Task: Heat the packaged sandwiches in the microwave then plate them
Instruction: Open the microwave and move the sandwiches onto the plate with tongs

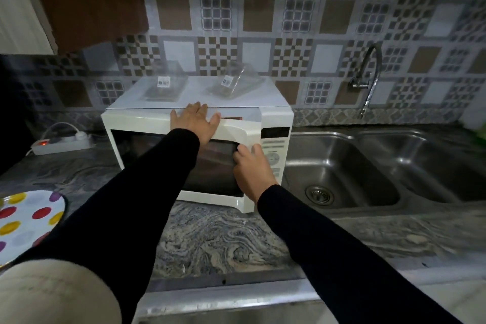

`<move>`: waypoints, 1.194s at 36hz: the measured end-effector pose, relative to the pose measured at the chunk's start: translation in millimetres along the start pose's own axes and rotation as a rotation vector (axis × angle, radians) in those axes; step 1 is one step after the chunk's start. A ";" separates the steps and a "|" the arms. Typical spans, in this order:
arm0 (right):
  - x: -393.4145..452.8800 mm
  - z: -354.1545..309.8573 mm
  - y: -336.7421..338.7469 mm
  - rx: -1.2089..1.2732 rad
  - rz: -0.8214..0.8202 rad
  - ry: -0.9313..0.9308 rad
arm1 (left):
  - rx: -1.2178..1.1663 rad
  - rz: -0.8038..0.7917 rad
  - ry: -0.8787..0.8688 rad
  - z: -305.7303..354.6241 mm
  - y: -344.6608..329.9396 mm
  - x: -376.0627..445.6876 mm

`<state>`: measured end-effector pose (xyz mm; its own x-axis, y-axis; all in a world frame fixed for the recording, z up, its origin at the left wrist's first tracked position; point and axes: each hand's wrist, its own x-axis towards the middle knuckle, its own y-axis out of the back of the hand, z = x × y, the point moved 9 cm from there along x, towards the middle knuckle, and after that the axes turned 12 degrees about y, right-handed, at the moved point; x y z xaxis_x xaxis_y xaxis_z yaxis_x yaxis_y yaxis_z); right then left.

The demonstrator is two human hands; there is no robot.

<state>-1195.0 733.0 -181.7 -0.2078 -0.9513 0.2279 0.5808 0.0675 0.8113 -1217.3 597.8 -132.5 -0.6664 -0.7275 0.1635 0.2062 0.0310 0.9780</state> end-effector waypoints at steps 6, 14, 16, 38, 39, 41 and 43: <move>-20.3 -18.5 47.2 0.079 0.304 0.013 | -0.017 -0.027 -0.065 -17.9 8.4 -32.4; -24.9 -22.9 108.6 0.292 0.382 -0.204 | -0.089 -0.069 -0.142 -53.3 18.3 -72.1; -23.9 -28.4 109.4 0.512 0.287 -0.237 | -0.115 -0.074 -0.138 -65.5 19.9 -79.8; 29.5 -166.9 175.0 1.057 0.207 -0.080 | -0.558 -0.303 -0.090 -242.9 28.5 -122.2; 33.2 -172.2 177.4 1.032 0.208 -0.068 | -0.583 -0.319 -0.082 -248.5 30.3 -123.3; 43.2 -185.8 183.9 0.977 0.217 -0.036 | -0.668 -0.365 -0.025 -266.6 29.8 -122.6; 52.1 -196.5 188.8 0.937 0.221 -0.015 | -0.774 -0.415 0.055 -284.3 29.5 -122.0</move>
<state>-941.6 637.0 -122.4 -0.1826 -0.8850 0.4283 -0.2550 0.4634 0.8487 -926.2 492.6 -160.4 -0.7641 -0.6093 -0.2118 0.3960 -0.7023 0.5916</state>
